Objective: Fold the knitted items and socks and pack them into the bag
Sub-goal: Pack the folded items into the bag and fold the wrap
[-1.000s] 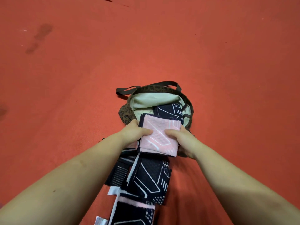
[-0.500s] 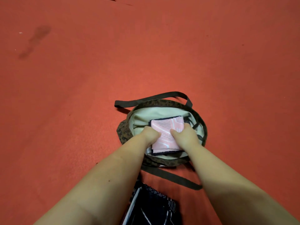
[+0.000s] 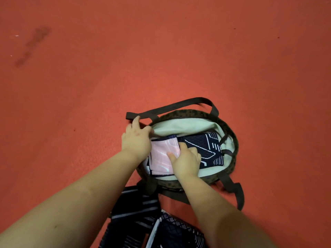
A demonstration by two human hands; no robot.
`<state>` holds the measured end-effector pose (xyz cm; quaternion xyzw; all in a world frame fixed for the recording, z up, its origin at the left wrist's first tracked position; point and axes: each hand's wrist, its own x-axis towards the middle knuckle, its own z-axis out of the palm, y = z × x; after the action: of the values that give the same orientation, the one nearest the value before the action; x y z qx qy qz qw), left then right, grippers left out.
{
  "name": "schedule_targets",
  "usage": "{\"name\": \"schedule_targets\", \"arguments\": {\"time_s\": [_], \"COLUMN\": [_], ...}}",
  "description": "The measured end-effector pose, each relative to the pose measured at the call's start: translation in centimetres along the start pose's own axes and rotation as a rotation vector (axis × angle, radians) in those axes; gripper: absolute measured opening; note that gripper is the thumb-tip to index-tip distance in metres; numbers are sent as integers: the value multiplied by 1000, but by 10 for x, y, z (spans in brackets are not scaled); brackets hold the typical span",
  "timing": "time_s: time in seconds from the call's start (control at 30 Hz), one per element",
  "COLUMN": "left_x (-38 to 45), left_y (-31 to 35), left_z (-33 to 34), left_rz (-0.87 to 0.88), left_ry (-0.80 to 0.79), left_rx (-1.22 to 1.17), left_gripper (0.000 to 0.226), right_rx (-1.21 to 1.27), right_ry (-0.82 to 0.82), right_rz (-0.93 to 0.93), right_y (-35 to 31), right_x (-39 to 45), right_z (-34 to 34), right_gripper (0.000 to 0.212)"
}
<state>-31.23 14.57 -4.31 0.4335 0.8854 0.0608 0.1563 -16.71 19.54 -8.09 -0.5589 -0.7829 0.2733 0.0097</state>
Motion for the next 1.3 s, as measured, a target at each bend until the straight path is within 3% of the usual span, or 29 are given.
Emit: {"name": "schedule_targets", "arguments": {"time_s": [0.07, 0.2, 0.3, 0.33, 0.43, 0.57, 0.67, 0.77, 0.87, 1.0, 1.13, 1.2, 1.3], "left_x": [0, -6, -7, -7, -6, -2, 4, 4, -1, -2, -11, -23, -43], "left_y": [-7, -16, -20, -20, -18, -15, -12, -12, -16, -22, -18, -11, 2], "left_z": [4, -4, -8, -8, -8, -20, -36, -40, -37, -36, -45, -50, -50], "left_rz": [-24, -2, 42, 36, 21, 91, 126, 129, 87, 8, -46, -56, 149], "left_ry": [-148, -90, -88, -130, -240, -219, -204, -246, -294, -310, -345, -318, -121], "left_rx": [-92, -17, 72, 84, 13, -17, 2, -32, -28, 2, 17, 176, 539], "left_gripper": [46, 62, 65, 69, 82, 79, 73, 75, 83, 86, 80, 76, 65], "right_rx": [-21, -138, -131, -118, -176, -224, -154, -167, -319, -380, -396, -411, -457], "right_ry": [44, 299, 271, 163, -203, -376, -437, -428, -252, -458, -478, -417, -309], "right_rz": [-39, -287, -574, -569, -375, -263, -236, -279, -296, -308, -365, -366, -352], "right_y": [3, 8, -4, -9, -15, -23, -34, -31, -11, 1, -1, 6, 27], "right_x": [1, -2, -8, -10, -8, 6, 18, 15, 5, 7, 12, 4, -16], "right_z": [4, 12, 20, 21, 28, 34, 34, 25, 14, 11, 10, -1, -28], "right_gripper": [52, 76, 58, 59, 95, 63, 66, 66, 63, 67, 66, 64, 64]}}
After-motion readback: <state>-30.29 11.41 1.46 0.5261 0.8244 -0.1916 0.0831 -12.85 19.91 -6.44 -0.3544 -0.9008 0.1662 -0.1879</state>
